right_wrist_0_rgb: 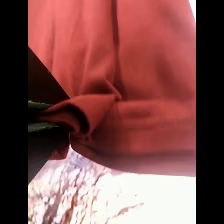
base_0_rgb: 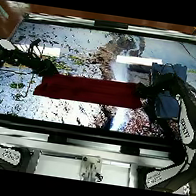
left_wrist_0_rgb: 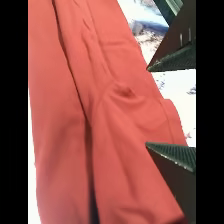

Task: Fold the shirts.

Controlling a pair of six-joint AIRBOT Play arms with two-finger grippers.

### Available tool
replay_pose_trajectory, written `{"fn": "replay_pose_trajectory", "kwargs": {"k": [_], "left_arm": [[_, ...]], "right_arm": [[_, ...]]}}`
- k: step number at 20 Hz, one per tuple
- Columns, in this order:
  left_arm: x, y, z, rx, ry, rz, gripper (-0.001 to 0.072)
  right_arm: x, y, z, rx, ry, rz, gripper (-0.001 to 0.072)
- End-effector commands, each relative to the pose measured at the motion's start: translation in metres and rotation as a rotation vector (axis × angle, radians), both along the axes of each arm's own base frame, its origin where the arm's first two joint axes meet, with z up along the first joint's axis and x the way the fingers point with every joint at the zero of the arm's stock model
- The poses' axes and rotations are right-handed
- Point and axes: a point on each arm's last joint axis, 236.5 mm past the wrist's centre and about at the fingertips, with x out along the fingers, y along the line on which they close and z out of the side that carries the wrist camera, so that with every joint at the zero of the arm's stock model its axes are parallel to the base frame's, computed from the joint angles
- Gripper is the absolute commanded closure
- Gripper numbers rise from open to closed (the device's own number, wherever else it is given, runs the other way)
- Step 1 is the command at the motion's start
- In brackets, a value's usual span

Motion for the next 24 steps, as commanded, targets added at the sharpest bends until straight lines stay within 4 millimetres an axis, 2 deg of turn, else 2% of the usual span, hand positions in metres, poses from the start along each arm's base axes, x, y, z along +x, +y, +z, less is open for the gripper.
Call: {"fn": "replay_pose_trajectory", "kwargs": {"k": [1, 2, 3, 4, 5, 7, 10, 12, 14, 19, 22, 24], "left_arm": [[0.003, -0.026, 0.004, -0.014, -0.029, -0.031, 0.0188], [0.002, -0.037, 0.003, -0.014, -0.032, -0.048, 0.025], [0.0, -0.049, 0.001, -0.014, -0.028, -0.063, 0.0353], [-0.003, -0.064, -0.003, -0.013, -0.026, -0.089, 0.0528], [-0.006, -0.08, -0.007, -0.012, -0.025, -0.117, 0.0665], [-0.012, -0.12, -0.013, -0.034, -0.029, -0.163, 0.0667], [-0.023, -0.188, -0.017, -0.125, -0.027, -0.199, 0.0667], [-0.032, -0.226, -0.019, -0.175, -0.022, -0.214, 0.0667], [-0.044, -0.254, -0.021, -0.199, -0.017, -0.238, 0.0667], [-0.064, -0.308, -0.031, -0.251, 0.019, -0.221, 0.0667], [-0.059, -0.345, -0.027, -0.336, 0.01, -0.122, 0.0667], [-0.058, -0.365, -0.022, -0.384, 0.011, -0.065, 0.0667]], "right_arm": [[0.007, 0.008, 0.039, 0.031, -0.1, 0.04, 0.0643], [0.009, 0.008, 0.057, 0.027, -0.14, 0.043, 0.0643], [0.01, 0.009, 0.078, 0.026, -0.184, 0.046, 0.0643], [0.008, 0.01, 0.098, 0.03, -0.219, 0.05, 0.0643], [0.004, 0.011, 0.118, 0.03, -0.251, 0.06, 0.0643], [-0.011, 0.015, 0.152, 0.036, -0.281, 0.076, 0.0643], [-0.038, 0.02, 0.19, 0.048, -0.3, 0.101, 0.0643], [-0.053, 0.022, 0.216, 0.051, -0.329, 0.097, 0.0643], [-0.064, 0.023, 0.242, 0.052, -0.378, 0.083, 0.0643], [-0.092, 0.029, 0.302, 0.083, -0.506, 0.039, 0.0643], [-0.108, 0.036, 0.328, 0.124, -0.549, 0.016, 0.0643], [-0.119, 0.037, 0.335, 0.125, -0.556, 0.017, 0.0643]]}}
